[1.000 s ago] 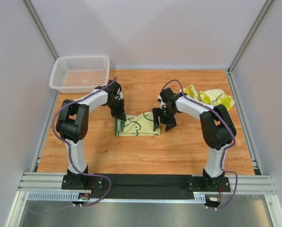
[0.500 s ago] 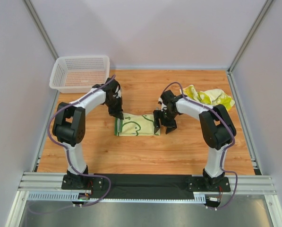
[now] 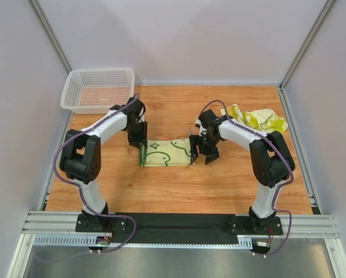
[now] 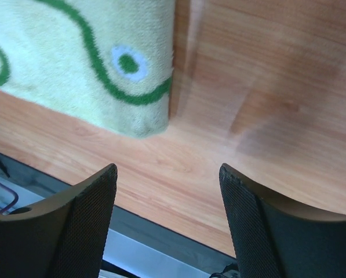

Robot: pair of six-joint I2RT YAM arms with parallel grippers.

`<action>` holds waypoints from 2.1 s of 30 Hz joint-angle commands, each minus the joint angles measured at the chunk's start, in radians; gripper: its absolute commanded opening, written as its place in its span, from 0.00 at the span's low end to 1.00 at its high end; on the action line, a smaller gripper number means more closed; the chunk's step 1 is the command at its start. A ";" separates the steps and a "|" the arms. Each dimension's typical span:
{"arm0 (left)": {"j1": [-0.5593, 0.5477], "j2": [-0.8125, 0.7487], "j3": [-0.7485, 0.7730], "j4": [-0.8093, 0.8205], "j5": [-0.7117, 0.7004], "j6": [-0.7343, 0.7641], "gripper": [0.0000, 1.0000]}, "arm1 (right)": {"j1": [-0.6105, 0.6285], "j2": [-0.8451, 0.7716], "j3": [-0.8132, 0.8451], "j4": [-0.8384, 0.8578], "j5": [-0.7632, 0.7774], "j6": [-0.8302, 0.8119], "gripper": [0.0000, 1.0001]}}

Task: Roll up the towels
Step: Fold the towel

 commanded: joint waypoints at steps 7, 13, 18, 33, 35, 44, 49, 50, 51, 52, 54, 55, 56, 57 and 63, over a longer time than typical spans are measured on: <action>-0.034 -0.135 0.062 -0.131 -0.126 0.012 0.42 | 0.002 -0.130 0.099 0.055 -0.237 0.009 0.53; -0.129 -0.123 0.032 -0.085 0.032 0.029 0.17 | 0.002 -0.032 0.099 0.175 -0.435 0.083 0.20; -0.165 -0.078 -0.014 -0.027 0.118 0.003 0.10 | 0.002 0.064 0.076 0.280 -0.504 0.133 0.13; -0.065 0.041 -0.202 0.084 0.092 0.041 0.07 | -0.023 0.250 -0.068 0.474 -0.513 0.175 0.10; -0.054 0.038 -0.209 0.086 0.082 0.048 0.07 | -0.032 0.255 -0.091 0.500 -0.513 0.183 0.10; -0.004 -0.008 -0.206 0.055 0.032 0.095 0.08 | -0.078 0.212 -0.172 0.520 -0.518 0.193 0.10; 0.024 -0.015 -0.185 0.027 -0.020 0.126 0.09 | -0.093 0.155 -0.208 0.500 -0.501 0.190 0.10; 0.032 -0.017 -0.185 0.027 -0.017 0.127 0.09 | -0.094 0.141 -0.211 0.497 -0.499 0.190 0.10; 0.041 -0.015 -0.186 0.032 0.003 0.129 0.09 | -0.094 0.138 -0.214 0.495 -0.496 0.192 0.10; 0.058 -0.011 -0.185 0.033 0.014 0.132 0.10 | -0.094 0.135 -0.215 0.486 -0.493 0.192 0.10; 0.070 0.004 -0.177 0.027 0.012 0.141 0.10 | -0.092 0.115 -0.209 0.466 -0.486 0.186 0.10; 0.072 0.011 -0.173 0.024 0.009 0.144 0.10 | -0.092 0.104 -0.204 0.454 -0.479 0.181 0.10; 0.072 0.015 -0.166 0.015 0.003 0.147 0.10 | -0.093 0.091 -0.200 0.445 -0.473 0.178 0.10; 0.072 0.015 -0.154 0.006 -0.007 0.152 0.10 | -0.097 0.063 -0.192 0.437 -0.469 0.176 0.10; 0.072 -0.055 -0.108 -0.025 0.012 0.150 0.35 | -0.092 0.005 -0.064 0.371 -0.505 0.183 0.12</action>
